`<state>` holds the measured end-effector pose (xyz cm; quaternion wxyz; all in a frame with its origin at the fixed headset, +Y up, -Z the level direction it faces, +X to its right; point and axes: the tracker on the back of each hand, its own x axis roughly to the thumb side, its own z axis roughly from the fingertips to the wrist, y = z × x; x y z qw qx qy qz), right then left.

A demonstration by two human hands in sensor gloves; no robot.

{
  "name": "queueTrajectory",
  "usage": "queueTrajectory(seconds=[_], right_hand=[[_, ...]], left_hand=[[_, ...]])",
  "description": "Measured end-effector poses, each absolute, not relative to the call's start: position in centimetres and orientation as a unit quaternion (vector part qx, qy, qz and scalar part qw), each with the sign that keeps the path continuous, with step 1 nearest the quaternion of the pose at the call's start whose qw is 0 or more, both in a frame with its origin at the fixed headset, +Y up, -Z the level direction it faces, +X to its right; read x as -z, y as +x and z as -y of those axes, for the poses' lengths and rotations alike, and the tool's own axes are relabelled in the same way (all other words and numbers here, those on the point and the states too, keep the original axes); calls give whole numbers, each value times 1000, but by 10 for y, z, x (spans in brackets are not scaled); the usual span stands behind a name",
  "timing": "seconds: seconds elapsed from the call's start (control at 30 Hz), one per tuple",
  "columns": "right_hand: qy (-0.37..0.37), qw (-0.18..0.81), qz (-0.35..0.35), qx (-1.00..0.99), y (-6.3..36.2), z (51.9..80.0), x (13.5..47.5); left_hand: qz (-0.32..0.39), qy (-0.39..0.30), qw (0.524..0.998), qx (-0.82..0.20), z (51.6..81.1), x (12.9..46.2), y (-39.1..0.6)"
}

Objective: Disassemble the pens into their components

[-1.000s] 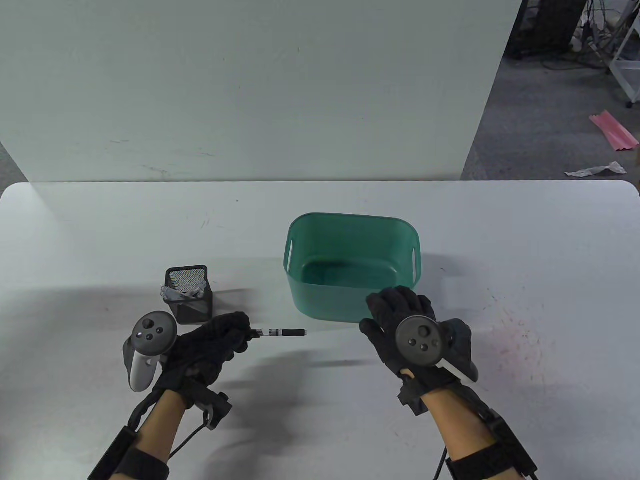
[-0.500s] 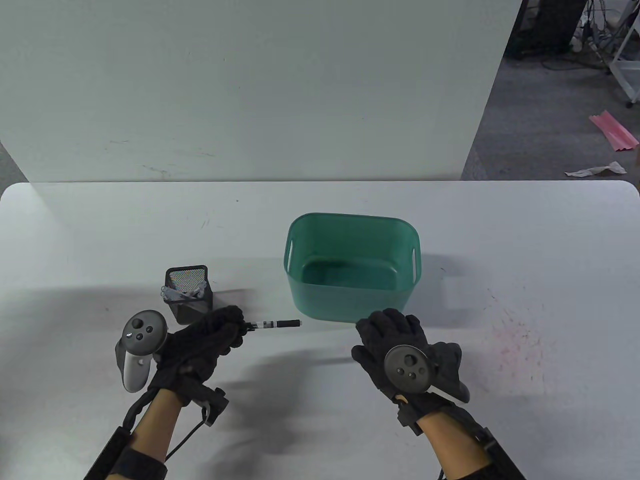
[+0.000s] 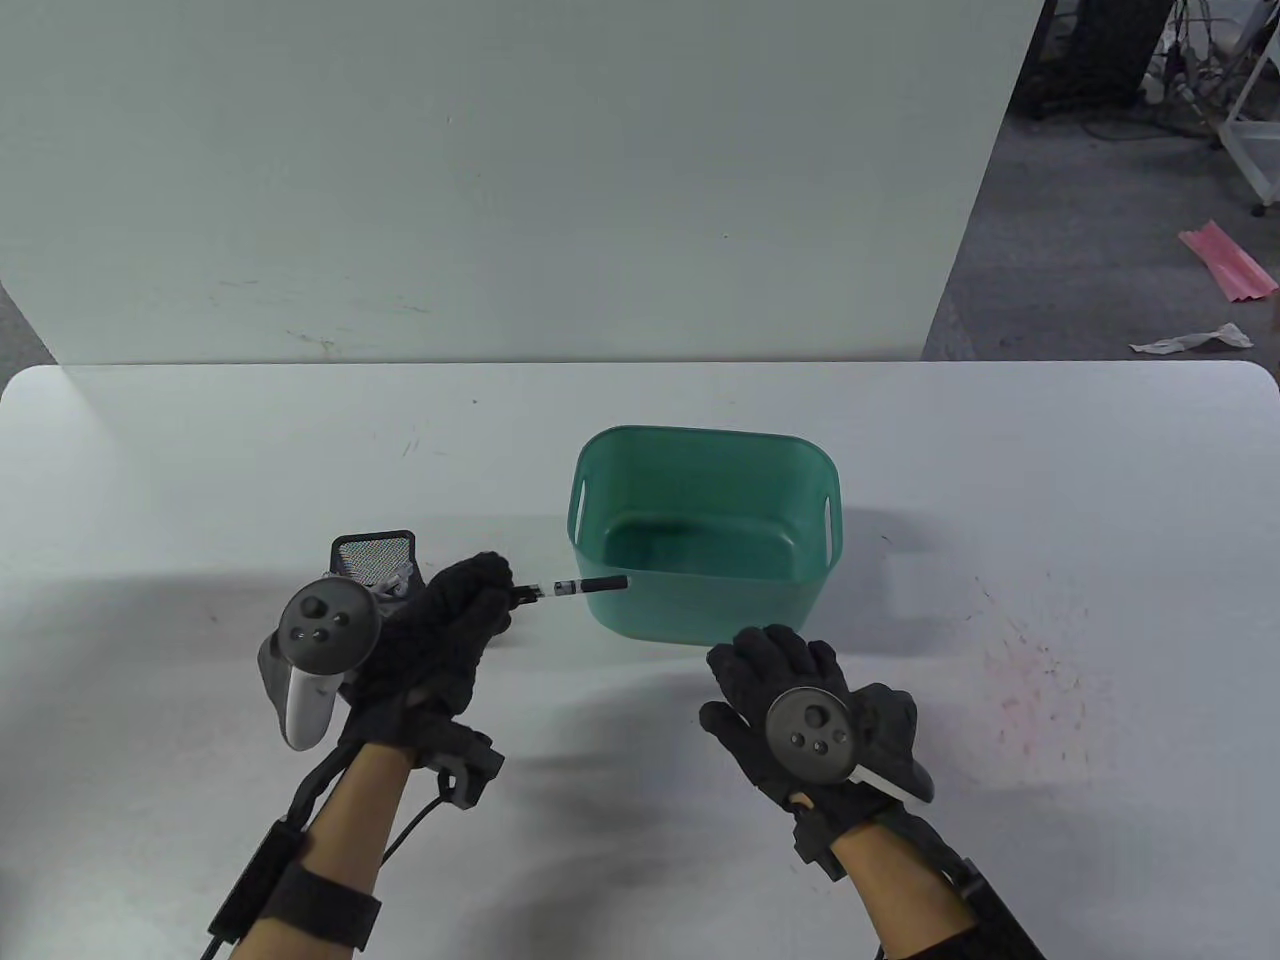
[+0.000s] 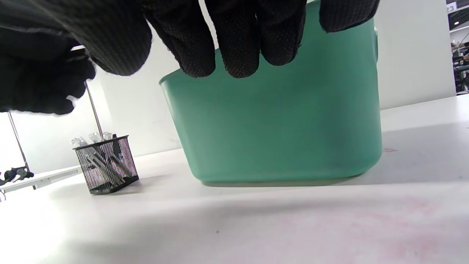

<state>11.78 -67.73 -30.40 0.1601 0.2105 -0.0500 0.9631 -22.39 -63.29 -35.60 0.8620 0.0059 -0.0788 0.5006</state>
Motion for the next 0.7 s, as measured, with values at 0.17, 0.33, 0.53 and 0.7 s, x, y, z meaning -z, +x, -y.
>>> queueTrajectory(seconds=[0.17, 0.33, 0.53, 0.7], right_hand=[[212, 163, 42, -963, 118, 679, 303], [206, 168, 25, -964, 119, 684, 307], [207, 171, 22, -963, 119, 684, 307], [204, 176, 12, -963, 119, 686, 308]], left_hand=[[73, 2, 878, -473, 609, 382, -198], [73, -26, 877, -473, 596, 406, -174], [67, -18, 902, -426, 586, 424, -145], [65, -2, 924, -378, 584, 435, -125]])
